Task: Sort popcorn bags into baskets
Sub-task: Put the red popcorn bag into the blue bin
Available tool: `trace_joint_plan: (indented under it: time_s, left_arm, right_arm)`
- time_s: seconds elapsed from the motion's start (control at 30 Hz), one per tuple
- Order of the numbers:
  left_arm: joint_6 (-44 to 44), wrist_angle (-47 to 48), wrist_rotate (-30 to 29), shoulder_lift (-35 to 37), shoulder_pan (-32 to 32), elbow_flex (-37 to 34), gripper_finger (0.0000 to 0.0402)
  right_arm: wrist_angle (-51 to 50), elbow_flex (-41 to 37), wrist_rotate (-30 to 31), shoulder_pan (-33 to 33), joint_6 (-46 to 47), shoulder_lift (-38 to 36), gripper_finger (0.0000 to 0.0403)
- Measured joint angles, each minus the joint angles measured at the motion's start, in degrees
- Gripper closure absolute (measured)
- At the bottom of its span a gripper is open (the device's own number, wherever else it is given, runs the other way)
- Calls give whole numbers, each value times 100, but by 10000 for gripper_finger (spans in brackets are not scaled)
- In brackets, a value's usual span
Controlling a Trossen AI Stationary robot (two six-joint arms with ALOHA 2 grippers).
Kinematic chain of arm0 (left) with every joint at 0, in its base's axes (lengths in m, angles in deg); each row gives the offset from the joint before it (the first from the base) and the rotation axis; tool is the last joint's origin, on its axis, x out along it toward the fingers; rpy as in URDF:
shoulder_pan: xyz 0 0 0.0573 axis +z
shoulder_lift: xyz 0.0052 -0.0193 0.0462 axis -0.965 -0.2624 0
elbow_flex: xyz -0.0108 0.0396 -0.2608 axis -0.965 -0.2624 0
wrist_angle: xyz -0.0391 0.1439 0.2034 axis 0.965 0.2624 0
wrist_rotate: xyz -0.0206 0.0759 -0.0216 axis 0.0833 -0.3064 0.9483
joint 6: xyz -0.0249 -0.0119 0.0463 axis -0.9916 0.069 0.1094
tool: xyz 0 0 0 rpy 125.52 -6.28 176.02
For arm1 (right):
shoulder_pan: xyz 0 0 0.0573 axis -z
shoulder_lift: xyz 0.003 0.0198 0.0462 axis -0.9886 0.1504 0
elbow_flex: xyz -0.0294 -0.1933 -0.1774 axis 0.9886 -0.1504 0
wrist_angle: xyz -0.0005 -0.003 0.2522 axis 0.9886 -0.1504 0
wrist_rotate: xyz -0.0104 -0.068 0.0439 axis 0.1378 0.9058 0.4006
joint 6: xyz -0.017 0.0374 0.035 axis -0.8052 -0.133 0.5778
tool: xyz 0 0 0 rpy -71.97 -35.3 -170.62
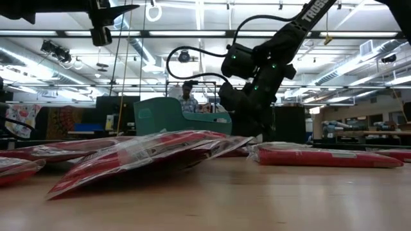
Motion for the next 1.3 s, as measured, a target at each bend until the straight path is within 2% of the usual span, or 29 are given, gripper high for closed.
trace_joint_plan:
  time_s: [0.2, 0.4, 0.57, 0.7, 0.9, 1.0, 1.17, 1.3]
  left_arm:
    - [33, -39, 0, 0, -2, 0, 203]
    - [37, -287, -2, 0, 1, 0, 203]
    - [91, -1268, -23, 0, 1, 0, 203]
    - [416, -2124, -302, 4, 7, 0, 203]
    - [761, -2272, -520, -11, 7, 0, 203]
    - [767, -2212, -654, -14, 7, 0, 203]
    - [780, -2220, -781, -11, 7, 0, 203]
    - [875, -2333, -810, -12, 6, 0, 203]
  right_arm:
    - [-33, -18, 83, -3, 77, -204, 390]
    - [-150, -24, 234, -28, 73, -719, 396]
    - [-248, -24, 471, -72, -250, -1373, 398]
    - [-259, -24, 618, -99, -506, -1934, 398]
    - [-447, -18, 704, -98, -520, -2635, 400]
    - [-948, 237, 725, -103, -561, -2806, 400]
    - [-2112, 1119, 995, -163, -1148, -2777, 400]
    - [-2128, 1753, 1095, -137, -1544, -2644, 400]
